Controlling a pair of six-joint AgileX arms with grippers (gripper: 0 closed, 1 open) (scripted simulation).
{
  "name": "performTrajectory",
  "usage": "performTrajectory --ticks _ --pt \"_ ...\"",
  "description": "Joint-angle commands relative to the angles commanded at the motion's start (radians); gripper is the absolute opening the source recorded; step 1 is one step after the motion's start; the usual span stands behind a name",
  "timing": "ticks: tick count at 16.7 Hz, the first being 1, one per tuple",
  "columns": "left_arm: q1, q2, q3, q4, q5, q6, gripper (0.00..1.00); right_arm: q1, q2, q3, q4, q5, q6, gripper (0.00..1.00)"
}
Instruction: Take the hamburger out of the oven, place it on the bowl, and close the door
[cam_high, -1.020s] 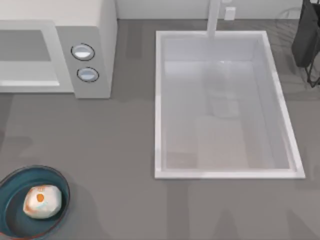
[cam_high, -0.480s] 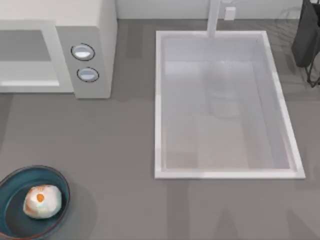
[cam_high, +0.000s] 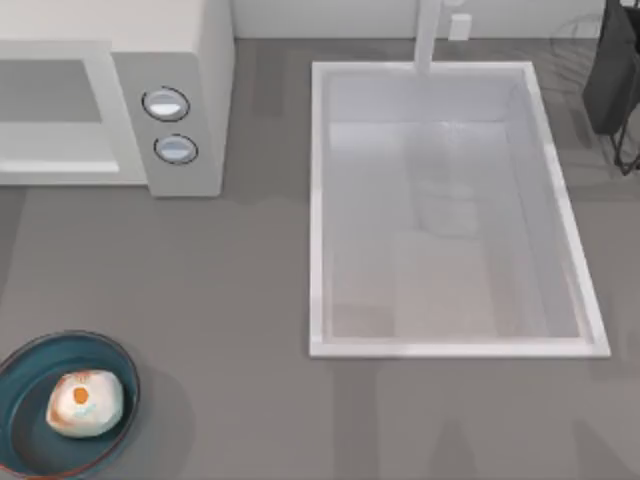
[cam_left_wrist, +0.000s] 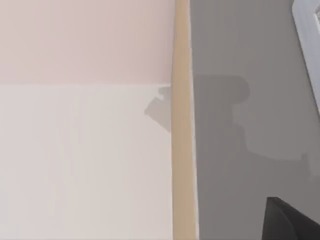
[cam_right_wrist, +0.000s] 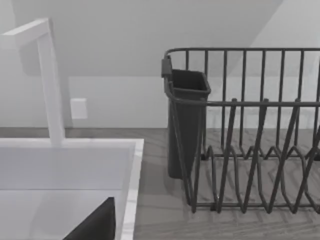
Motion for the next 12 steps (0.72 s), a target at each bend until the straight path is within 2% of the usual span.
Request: performTrajectory --ticks 7,12 --pt "-0.004 0.009 -0.011 0.015 0.000 0.002 0.00 0.000 0.000 0.000 0.000 0.000 0.000 1.00" --pt "0.000 0.067 -0.134 0.201 0.002 0.004 0.00 0.000 0.000 0.000 0.000 0.000 0.000 1.00"
